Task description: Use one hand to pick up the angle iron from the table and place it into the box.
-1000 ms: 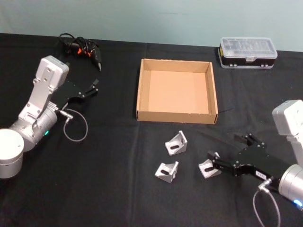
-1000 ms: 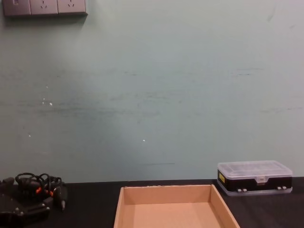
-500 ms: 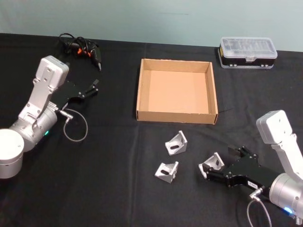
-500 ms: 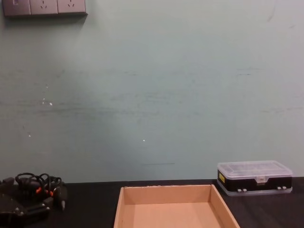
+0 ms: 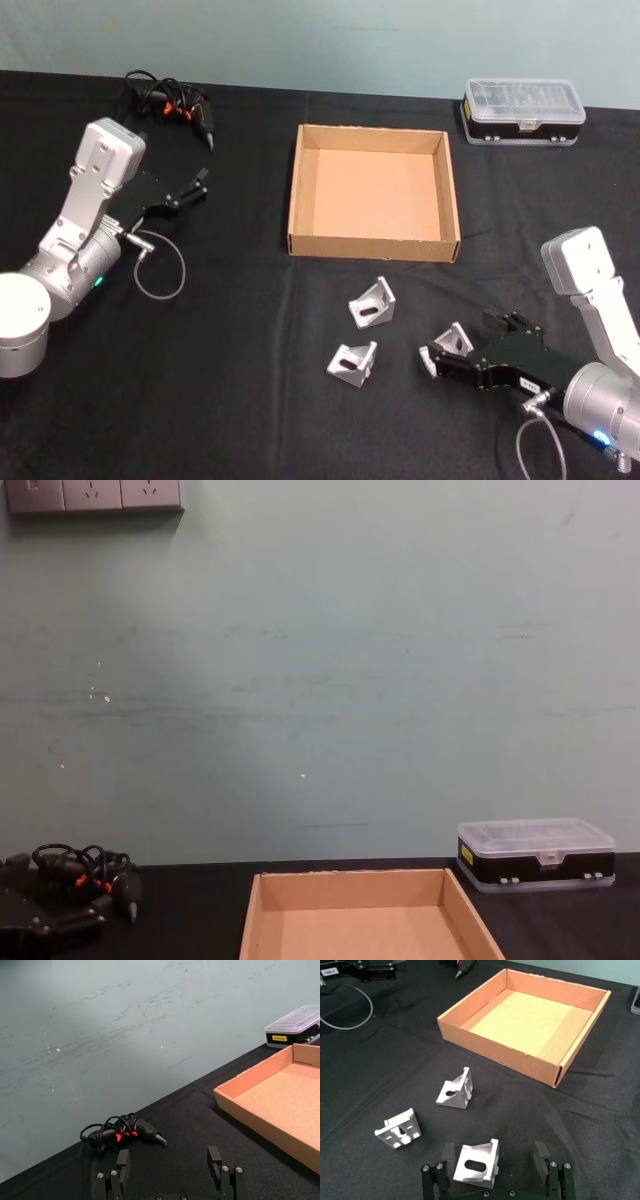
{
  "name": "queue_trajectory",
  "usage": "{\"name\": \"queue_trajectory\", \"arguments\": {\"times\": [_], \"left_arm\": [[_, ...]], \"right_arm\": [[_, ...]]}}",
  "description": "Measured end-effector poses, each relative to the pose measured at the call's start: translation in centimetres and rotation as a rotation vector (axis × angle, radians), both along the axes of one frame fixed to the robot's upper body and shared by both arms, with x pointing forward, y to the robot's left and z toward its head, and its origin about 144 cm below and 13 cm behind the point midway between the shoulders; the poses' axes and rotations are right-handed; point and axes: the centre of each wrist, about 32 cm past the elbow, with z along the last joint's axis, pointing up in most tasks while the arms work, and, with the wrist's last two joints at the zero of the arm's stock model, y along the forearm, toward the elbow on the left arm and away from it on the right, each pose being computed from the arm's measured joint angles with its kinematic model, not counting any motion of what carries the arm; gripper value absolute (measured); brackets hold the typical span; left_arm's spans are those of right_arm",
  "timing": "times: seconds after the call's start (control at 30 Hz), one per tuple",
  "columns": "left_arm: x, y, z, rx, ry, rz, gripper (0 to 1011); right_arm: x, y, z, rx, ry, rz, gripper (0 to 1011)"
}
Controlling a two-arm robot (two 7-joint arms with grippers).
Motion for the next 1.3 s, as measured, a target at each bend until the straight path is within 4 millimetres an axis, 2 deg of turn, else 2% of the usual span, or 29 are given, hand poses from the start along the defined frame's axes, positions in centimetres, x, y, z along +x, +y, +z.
{"name": "queue_trajectory", "arguments": {"times": [0.43, 0.57, 0.7, 0.73, 0.8, 0.83, 1.0, 1.17, 1.27, 1.3], "left_arm": [[0.0, 0.0, 0.0, 0.0, 0.0, 0.0, 1011], [0.0, 0.0, 0.0, 0.0, 0.0, 0.0, 1011], [0.0, 0.0, 0.0, 0.0, 0.0, 0.0, 1011], [0.0, 0.0, 0.0, 0.0, 0.0, 0.0, 1011], [0.0, 0.0, 0.0, 0.0, 0.0, 0.0, 1011], [0.0, 0.0, 0.0, 0.0, 0.0, 0.0, 1011], [0.0, 0.0, 0.0, 0.0, 0.0, 0.0, 1011], [0.0, 0.0, 0.0, 0.0, 0.0, 0.0, 1011], [0.0, 0.0, 0.0, 0.0, 0.0, 0.0, 1011], [0.0, 0.0, 0.0, 0.0, 0.0, 0.0, 1011]], "right_arm": [[0.29, 0.04, 0.0, -0.01, 0.015, 0.002, 1004], [0.29, 0.01, -0.06, -0.014, 0.016, 0.009, 948], [0.3, -0.01, -0.12, -0.017, 0.015, 0.012, 864], [0.28, -0.02, -0.16, -0.017, 0.014, 0.013, 805], [0.25, -0.06, -0.19, -0.018, 0.013, 0.012, 768], [0.21, -0.08, -0.23, -0.019, 0.012, 0.011, 713], [0.14, -0.11, -0.29, -0.017, 0.007, 0.013, 574], [0.1, -0.14, -0.32, -0.016, 0.0, 0.015, 392], [0.1, -0.15, -0.31, -0.015, -0.002, 0.018, 305], [0.1, -0.15, -0.31, -0.015, -0.002, 0.018, 305]]}}
